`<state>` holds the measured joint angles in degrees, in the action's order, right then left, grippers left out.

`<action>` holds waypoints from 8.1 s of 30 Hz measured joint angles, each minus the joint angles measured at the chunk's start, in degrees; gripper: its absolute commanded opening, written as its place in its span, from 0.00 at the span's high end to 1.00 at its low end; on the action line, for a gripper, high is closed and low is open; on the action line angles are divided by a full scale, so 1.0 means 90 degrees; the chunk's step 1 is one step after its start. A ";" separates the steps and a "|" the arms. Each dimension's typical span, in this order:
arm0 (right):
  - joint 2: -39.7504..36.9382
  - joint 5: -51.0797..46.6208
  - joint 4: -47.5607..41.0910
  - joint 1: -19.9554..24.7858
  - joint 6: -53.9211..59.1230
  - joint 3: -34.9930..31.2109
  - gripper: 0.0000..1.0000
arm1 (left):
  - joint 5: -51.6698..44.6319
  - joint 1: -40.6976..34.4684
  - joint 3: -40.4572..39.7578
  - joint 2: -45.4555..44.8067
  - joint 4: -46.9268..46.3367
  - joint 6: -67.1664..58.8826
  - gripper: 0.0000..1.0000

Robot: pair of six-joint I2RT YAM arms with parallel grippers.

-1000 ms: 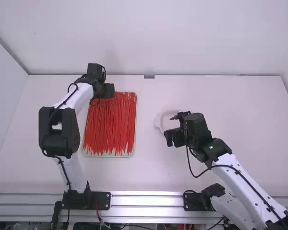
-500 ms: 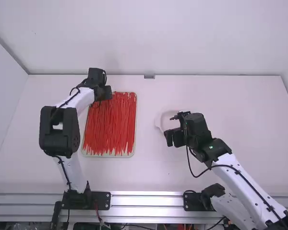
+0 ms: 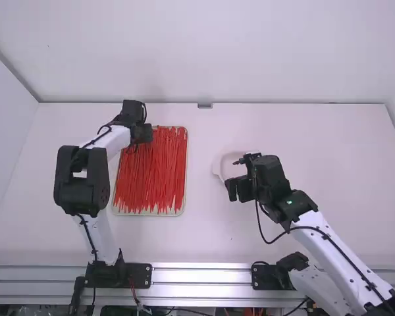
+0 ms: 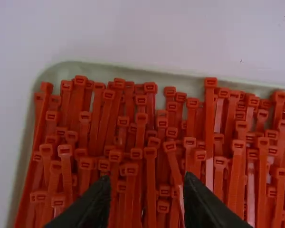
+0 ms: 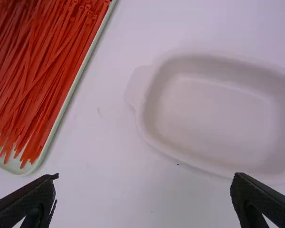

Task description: Fasten the cable tie

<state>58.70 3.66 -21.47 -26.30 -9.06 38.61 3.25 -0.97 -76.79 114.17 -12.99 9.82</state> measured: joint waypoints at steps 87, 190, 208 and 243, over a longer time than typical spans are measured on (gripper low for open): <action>0.0002 0.0000 0.0175 0.0000 0.0007 0.0000 0.02 | -0.0306 0.0051 -0.1141 0.0214 -0.0826 -0.0039 0.13; 0.0002 -0.0007 0.0032 0.0000 0.0010 0.0000 0.02 | 0.0051 0.0049 -0.0007 0.0571 0.0432 -0.0041 0.82; 0.0000 0.0000 0.0036 0.0000 0.0002 0.0000 0.02 | 0.0056 0.0049 0.0248 0.0571 0.0884 -0.0041 0.83; 0.0002 0.0000 0.0039 0.0000 0.0007 0.0000 0.02 | 0.0053 0.0049 0.0248 0.0571 0.0777 -0.0039 0.90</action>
<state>58.72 3.66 -21.12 -26.30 -8.99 38.61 3.73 -0.54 -74.56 119.31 -6.00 9.47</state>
